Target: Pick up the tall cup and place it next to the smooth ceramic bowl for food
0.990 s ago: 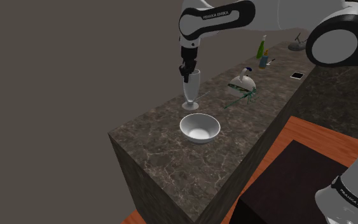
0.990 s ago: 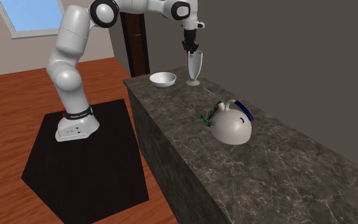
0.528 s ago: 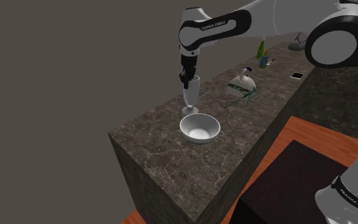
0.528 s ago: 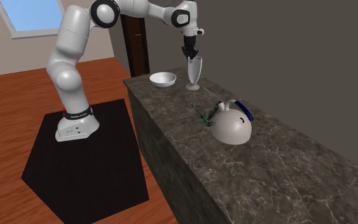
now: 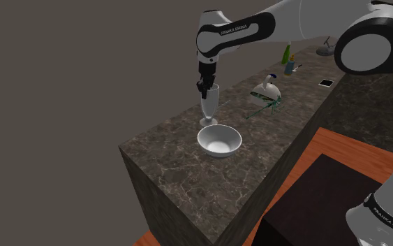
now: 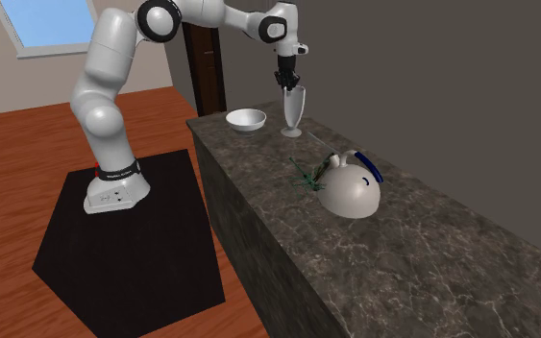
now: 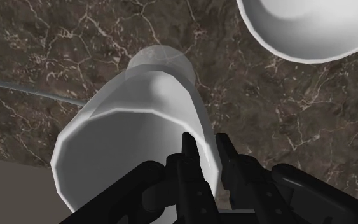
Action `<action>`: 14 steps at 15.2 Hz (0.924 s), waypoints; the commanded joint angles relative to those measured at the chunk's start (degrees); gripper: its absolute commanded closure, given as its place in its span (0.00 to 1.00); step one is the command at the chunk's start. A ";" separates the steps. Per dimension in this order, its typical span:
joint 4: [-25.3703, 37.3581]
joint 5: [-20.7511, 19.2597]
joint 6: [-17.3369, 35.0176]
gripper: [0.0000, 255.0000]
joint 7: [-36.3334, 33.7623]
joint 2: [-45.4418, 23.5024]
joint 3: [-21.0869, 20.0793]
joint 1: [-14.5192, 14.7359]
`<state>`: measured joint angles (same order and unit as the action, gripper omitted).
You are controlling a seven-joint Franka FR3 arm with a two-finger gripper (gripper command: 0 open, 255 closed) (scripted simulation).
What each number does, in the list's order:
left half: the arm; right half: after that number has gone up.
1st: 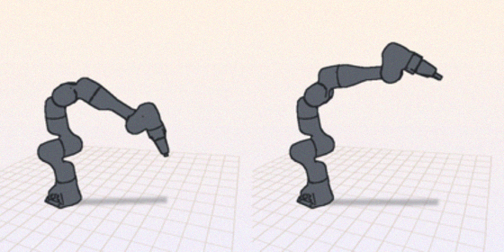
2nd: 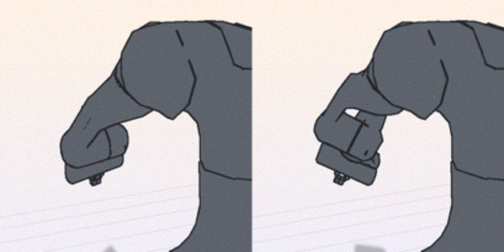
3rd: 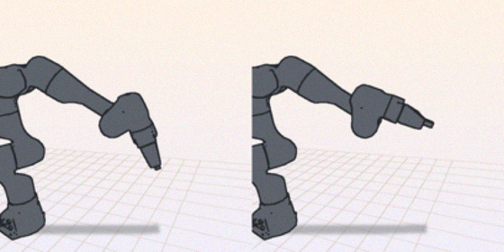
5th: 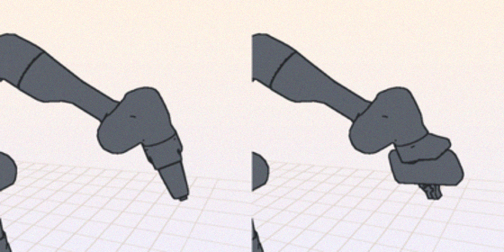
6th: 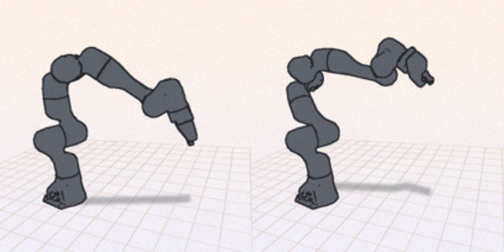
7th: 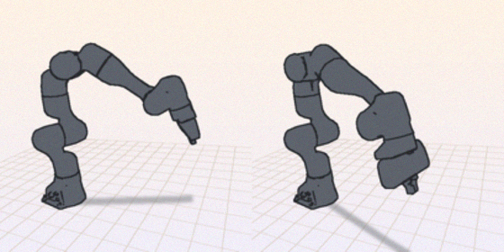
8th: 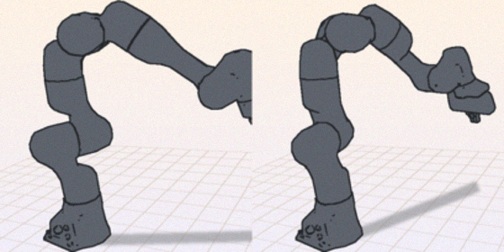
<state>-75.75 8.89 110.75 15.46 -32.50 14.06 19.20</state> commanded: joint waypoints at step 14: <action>5.34 -0.41 -6.50 0.00 -0.39 1.29 0.27 -0.29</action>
<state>-70.56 8.47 104.38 15.06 -31.17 14.32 18.94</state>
